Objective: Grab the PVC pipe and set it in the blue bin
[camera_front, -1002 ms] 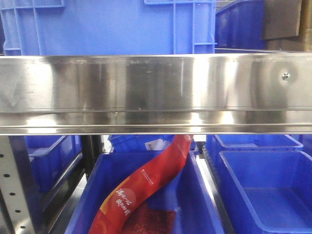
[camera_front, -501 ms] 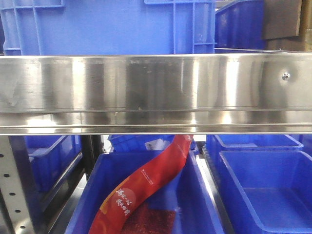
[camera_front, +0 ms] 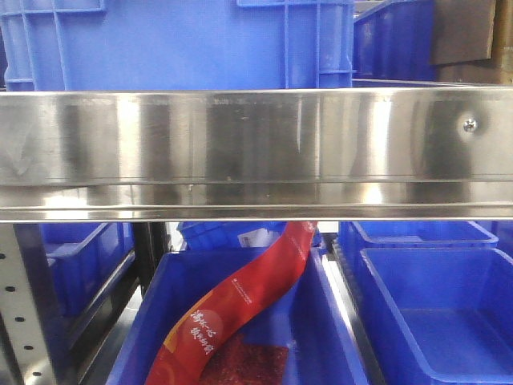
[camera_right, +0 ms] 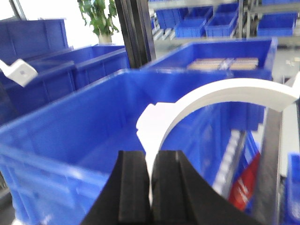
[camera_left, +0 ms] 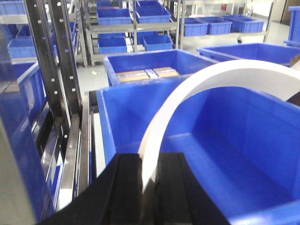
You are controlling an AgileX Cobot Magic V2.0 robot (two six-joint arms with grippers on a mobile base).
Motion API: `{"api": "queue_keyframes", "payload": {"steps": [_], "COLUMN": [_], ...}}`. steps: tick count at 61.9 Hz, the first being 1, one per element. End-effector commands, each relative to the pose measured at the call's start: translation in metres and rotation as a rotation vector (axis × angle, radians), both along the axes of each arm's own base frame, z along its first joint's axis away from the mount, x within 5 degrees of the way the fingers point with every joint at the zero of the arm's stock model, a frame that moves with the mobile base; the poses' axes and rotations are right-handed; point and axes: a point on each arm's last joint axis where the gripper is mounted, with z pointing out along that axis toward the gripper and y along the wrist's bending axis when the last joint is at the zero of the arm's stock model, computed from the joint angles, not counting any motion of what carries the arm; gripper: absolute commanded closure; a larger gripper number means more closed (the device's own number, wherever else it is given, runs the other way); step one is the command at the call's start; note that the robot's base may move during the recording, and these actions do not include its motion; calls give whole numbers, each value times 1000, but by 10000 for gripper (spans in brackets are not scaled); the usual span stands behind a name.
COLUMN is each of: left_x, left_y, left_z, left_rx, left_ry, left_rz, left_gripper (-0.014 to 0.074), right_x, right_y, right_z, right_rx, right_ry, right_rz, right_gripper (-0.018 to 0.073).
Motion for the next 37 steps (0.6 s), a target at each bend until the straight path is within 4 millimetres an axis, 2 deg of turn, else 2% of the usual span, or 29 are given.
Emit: {"api": "queue_keyframes", "payload": {"steps": [1,23,37], "left_x": [1,9,22], "left_y": [-2,-18,-26], "left_z": [8,8,3], "left_rx": [-16,3,18], "left_ry": [-59,-124,-151], "left_rz": [-5,-57,-70], "left_gripper": [707,707,707], "right_x": [4,30,38], "right_y": [6,36,42], "right_z": [10,-6,-8], "right_rx": [6,-8,-2], "right_ry": [-60,-33,-65], "right_rz": [5,65,49], "right_gripper": [721,721,721]}}
